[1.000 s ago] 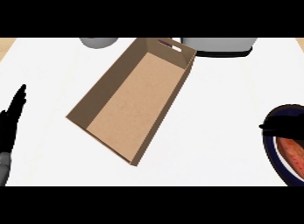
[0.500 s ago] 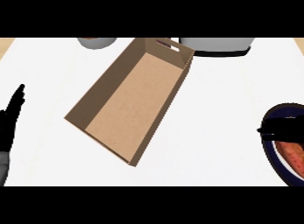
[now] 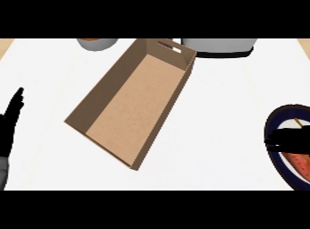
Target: Pick the sweet potato from the plate and place it in the cardboard box
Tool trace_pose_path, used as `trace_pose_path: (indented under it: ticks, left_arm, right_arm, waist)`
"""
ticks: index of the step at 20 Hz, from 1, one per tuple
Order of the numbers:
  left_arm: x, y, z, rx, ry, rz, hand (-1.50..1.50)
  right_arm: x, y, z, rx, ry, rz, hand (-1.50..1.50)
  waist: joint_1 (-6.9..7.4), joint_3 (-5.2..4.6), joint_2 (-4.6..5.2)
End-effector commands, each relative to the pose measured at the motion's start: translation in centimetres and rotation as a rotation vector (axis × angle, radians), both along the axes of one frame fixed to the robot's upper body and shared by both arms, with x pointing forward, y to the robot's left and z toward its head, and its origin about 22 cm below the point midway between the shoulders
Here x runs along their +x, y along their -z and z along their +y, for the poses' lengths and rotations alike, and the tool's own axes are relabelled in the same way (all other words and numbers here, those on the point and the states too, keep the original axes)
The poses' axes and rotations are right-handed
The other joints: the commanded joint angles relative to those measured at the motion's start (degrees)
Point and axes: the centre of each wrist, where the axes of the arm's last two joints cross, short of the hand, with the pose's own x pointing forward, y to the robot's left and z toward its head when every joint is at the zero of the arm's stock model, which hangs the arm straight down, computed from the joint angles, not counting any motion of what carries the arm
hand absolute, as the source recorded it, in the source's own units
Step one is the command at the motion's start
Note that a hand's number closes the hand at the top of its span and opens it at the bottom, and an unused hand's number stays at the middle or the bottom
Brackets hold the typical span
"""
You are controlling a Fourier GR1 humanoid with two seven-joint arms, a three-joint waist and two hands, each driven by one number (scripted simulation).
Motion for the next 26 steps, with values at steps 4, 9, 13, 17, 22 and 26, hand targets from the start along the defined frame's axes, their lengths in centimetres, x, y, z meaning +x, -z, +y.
trace_pose_path:
  ticks: [4, 9, 13, 17, 22, 26]
  left_arm:
    - [0.4, 0.2, -1.6, -0.002, 0.0, 0.005, 0.0]
    - [-0.6, 0.9, -1.2, -0.004, -0.002, 0.004, 0.0]
    - [-0.2, -0.3, -1.0, 0.001, -0.01, 0.002, 0.0]
    - [0.8, -0.4, -1.1, 0.025, -0.004, -0.018, 0.0]
    - [-0.1, 0.6, 0.0, -0.002, -0.001, 0.024, 0.0]
    - [0.4, -0.3, -0.1, 0.002, -0.018, 0.012, 0.0]
  right_arm:
    - [0.4, 3.0, 2.0, 0.073, -0.041, 0.062, 1.5]
    - [0.9, 3.4, 3.1, 0.216, -0.031, -0.105, 1.5]
    - [1.5, 2.1, 2.9, 0.258, -0.031, -0.183, 1.5]
    - [4.8, 0.9, 6.9, 0.226, 0.314, -0.27, 1.5]
    - [7.6, 0.3, 11.0, 0.225, 0.696, -0.398, 1.5]
    - [8.5, -3.0, 12.2, 0.222, 0.767, -0.582, 1.5]
  waist:
    - [-0.22, 0.0, -0.03]
    - [0.03, 0.05, -0.02]
    - [-0.18, 0.03, -0.12]
    - [-0.44, -0.09, -0.21]
    - [-0.09, -0.18, -0.23]
    - [-0.99, -0.08, -0.43]
